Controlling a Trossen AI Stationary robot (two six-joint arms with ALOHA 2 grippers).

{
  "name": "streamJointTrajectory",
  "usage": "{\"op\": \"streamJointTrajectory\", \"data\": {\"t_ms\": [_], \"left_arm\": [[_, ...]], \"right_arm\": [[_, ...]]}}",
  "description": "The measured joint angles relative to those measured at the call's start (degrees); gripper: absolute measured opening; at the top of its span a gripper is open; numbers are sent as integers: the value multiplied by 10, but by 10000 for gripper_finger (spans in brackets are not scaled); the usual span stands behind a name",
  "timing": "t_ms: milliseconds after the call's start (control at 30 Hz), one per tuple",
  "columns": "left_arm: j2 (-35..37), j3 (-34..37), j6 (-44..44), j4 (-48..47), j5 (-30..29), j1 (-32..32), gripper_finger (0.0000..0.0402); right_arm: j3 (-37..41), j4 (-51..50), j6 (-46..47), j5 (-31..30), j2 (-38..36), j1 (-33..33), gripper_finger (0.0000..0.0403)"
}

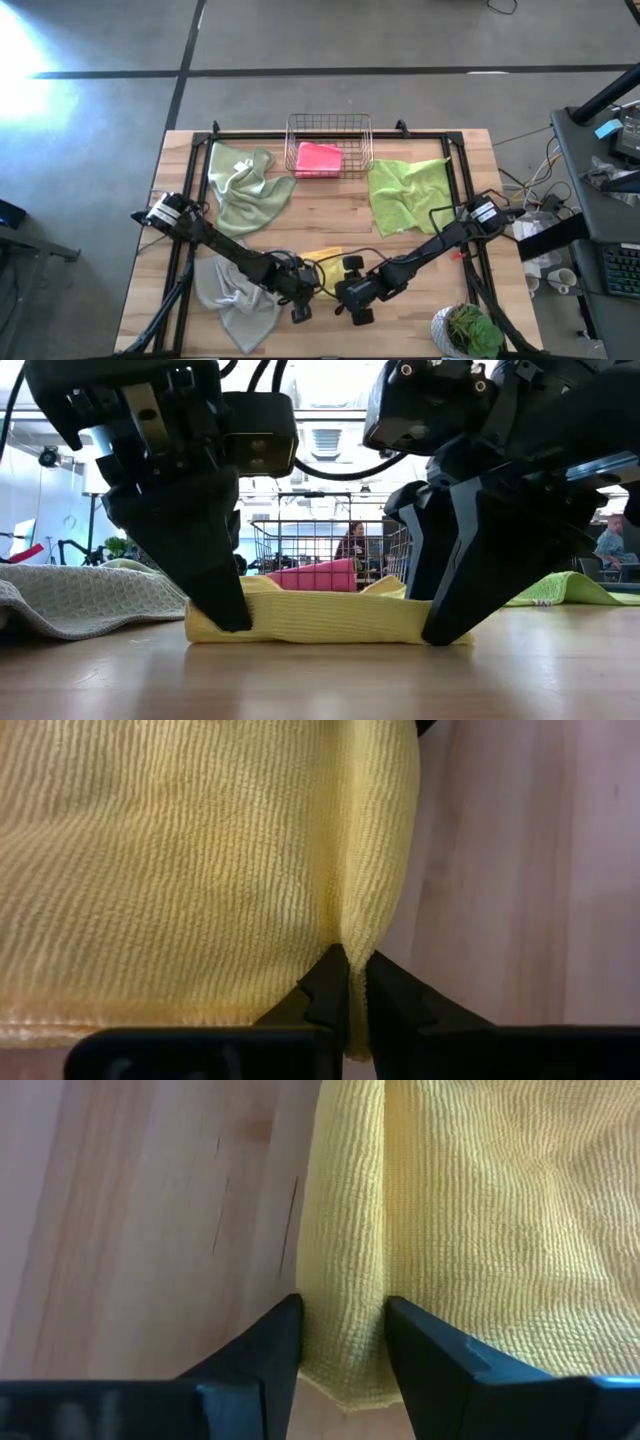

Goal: Fold microfiber towels
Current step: Stack the folded yellow microfiber cloth on top of the pink microfiber cloth in the wire basket

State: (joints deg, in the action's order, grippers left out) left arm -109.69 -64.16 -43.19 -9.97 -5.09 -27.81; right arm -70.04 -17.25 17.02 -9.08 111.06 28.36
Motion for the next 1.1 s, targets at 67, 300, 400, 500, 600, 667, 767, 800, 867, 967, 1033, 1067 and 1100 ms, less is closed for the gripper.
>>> {"op": "streamJointTrajectory", "data": {"t_ms": [67, 300, 400, 500, 600, 667, 767, 800, 867, 967, 1033, 1067, 1100], "left_arm": [[0, 0, -1, 5, 1, 0, 13], [0, 0, 0, 9, 3, 8, 13], [1, 0, 8, 9, 3, 11, 13], [9, 1, 32, 5, 2, 14, 13], [25, 1, 57, 4, 1, 16, 13], [36, 1, 76, 6, 0, 18, 13], [58, 0, 99, 0, 0, 21, 13], [67, 0, 108, -1, 0, 23, 13], [82, 0, 122, -1, 0, 26, 13], [107, 0, 138, -20, 0, 33, 13], [122, -1, 141, -31, 0, 41, 13], [133, -1, 141, -48, 0, 44, 13], [142, 0, 141, -62, 0, 49, 13]], "right_arm": [[0, -1, 1, 1, 8, 0, 133], [-6, -6, -7, 2, 6, 1, 52], [-12, -9, -14, 5, 5, 1, 17], [-19, -21, -16, 5, -1, 1, 14], [-22, -46, -16, 1, -15, 0, 11], [-23, -63, -16, -4, -27, -5, 11], [-33, -86, -10, -3, -47, -10, 10], [-38, -95, -6, -3, -53, -11, 10], [-48, -117, 0, -12, -66, -12, 10], [-65, -150, 2, -37, -78, -17, 9], [-81, -172, 4, -47, -88, -23, 9], [-90, -182, 4, -49, -92, -27, 9], [-98, -189, 4, -49, -97, -30, 9]]}}
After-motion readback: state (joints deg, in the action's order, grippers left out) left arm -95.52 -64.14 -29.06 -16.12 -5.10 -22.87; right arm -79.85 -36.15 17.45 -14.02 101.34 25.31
